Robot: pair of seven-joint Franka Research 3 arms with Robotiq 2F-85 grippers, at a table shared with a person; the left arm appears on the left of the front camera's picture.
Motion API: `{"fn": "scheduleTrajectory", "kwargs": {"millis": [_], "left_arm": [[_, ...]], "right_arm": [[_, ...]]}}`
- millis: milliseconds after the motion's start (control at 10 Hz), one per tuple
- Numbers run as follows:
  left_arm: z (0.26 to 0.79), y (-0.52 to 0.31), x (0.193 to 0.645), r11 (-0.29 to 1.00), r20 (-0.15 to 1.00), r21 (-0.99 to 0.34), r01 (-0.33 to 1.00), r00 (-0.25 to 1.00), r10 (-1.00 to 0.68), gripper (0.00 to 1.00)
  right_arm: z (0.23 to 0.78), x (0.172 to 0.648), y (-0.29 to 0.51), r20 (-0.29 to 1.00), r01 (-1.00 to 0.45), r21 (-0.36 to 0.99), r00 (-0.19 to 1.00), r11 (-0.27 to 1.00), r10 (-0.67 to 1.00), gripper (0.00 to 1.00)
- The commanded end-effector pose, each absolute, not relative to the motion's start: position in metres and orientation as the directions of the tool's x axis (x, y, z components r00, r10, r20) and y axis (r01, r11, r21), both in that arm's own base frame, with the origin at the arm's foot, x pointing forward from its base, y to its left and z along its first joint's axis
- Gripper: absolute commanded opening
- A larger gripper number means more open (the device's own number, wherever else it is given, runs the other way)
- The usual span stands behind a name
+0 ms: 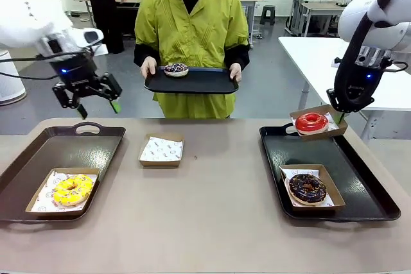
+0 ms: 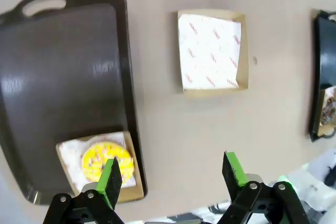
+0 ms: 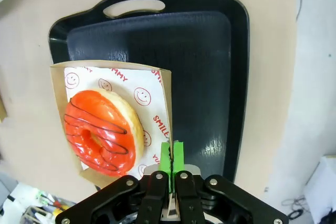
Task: Individually package the donuts and arrange them on the tray.
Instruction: Place the picked Paper togo box on the Handle tray while simultaneously picking up another Paper togo box from the table with the other hand.
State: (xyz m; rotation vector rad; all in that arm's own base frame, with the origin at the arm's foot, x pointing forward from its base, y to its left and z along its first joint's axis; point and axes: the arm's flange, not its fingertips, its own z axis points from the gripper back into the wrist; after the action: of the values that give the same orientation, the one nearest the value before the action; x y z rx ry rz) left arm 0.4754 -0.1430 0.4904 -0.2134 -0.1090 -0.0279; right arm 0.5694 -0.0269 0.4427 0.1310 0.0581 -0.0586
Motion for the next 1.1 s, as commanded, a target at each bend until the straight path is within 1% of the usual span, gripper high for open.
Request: {"fn": "scheduleTrajectory", "kwargs": {"millis": [0, 300, 400, 500, 1000], "left_arm": [[0.47, -0.168, 0.487, 0.993, 0.191, -0.12, 0.02, 0.981, 0.003, 1.0], [0.429, -0.201, 0.495, 0.997, 0.188, -0.056, 0.052, 0.981, -0.041, 1.0], [0.421, -0.205, 0.494, 0.995, 0.194, -0.074, 0.069, 0.98, -0.053, 1.0], [0.439, -0.194, 0.492, 0.992, 0.177, -0.097, 0.075, 0.983, -0.056, 1.0], [0.439, -0.194, 0.492, 0.992, 0.177, -0.097, 0.075, 0.983, -0.056, 1.0]], "right_arm": [[0.45, 0.568, -0.026, -0.051, 0.063, 0.129, 0.997, 0.99, -0.056, 0.01], [0.45, 0.568, -0.026, -0.051, 0.063, 0.129, 0.997, 0.99, -0.056, 0.01], [0.45, 0.568, -0.026, -0.051, 0.063, 0.129, 0.997, 0.99, -0.056, 0.01], [0.45, 0.568, -0.026, -0.051, 0.063, 0.129, 0.997, 0.99, -0.056, 0.01], [0.45, 0.568, -0.026, -0.051, 0.063, 0.129, 0.997, 0.99, -0.056, 0.01]]}}
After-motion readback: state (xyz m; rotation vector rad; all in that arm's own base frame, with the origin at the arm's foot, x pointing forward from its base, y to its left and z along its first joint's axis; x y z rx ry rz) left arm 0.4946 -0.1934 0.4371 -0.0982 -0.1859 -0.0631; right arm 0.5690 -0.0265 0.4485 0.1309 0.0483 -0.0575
